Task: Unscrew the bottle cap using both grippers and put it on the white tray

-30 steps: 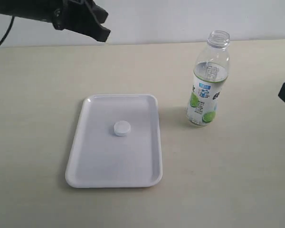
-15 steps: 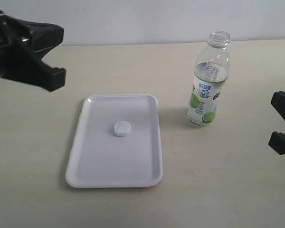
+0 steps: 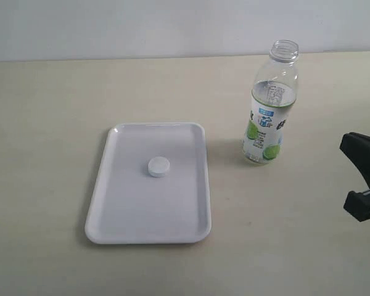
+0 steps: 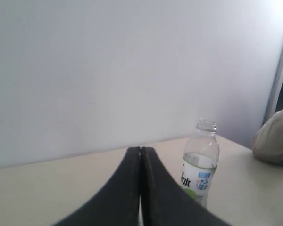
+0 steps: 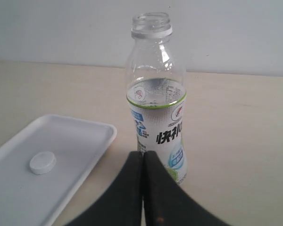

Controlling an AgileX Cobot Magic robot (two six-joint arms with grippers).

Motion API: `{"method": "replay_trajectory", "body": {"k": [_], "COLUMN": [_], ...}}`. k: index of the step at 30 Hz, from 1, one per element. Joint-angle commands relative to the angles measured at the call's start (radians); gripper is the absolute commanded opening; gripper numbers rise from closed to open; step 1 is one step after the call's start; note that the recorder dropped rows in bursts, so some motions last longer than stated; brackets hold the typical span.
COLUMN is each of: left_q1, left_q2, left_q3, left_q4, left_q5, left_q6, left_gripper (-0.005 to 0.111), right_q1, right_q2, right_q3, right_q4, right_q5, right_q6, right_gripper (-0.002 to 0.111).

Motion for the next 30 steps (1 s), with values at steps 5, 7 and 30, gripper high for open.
{"method": "replay_trajectory", "body": {"k": [5,7,30], "left_q1": [-0.007,-0.007,-0.007], "left_q2": [-0.054,-0.054,-0.054], "left_q3": [0.076,0.076,0.076], "left_q4": [0.035,0.028,0.036], "left_q5": [-0.077,-0.042,0.050], "left_q6": [-0.057,-0.057,-0.054], "left_gripper": [0.000,0.000,0.000], "right_q1": [-0.005,-0.005,-0.005], "right_q2": [-0.003,-0.003,-0.003], "right_q3": [0.003,0.003,0.003], "right_q4": [-0.015,-0.015,-0.013], "right_q5": [-0.014,-0.014,-0.014], "right_q6": [0.110,0.110,0.111], "right_gripper": [0.000,0.000,0.000]}}
